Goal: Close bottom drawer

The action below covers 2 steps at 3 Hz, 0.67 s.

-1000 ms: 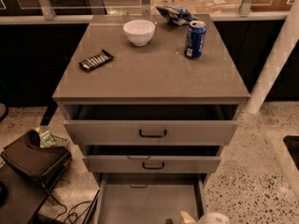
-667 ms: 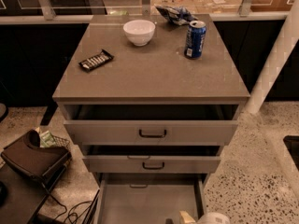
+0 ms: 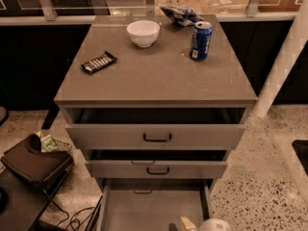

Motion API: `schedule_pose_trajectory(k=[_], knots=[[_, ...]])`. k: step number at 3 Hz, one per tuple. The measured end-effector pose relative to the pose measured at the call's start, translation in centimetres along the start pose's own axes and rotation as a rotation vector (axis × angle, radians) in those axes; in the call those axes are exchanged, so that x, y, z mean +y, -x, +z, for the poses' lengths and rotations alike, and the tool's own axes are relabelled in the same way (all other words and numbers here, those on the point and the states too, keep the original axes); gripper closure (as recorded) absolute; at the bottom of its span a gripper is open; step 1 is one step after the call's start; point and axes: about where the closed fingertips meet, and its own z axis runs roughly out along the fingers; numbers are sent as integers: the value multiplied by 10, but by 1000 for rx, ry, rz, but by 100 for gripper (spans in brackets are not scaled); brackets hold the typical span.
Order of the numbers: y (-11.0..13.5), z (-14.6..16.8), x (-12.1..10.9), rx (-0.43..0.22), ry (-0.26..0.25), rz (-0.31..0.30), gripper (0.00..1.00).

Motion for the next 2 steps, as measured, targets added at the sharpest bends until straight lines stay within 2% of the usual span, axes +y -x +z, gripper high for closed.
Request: schedule_pose_trajectory(k=[2], knots=[[-7,31,-5,55,-10,-55,0]])
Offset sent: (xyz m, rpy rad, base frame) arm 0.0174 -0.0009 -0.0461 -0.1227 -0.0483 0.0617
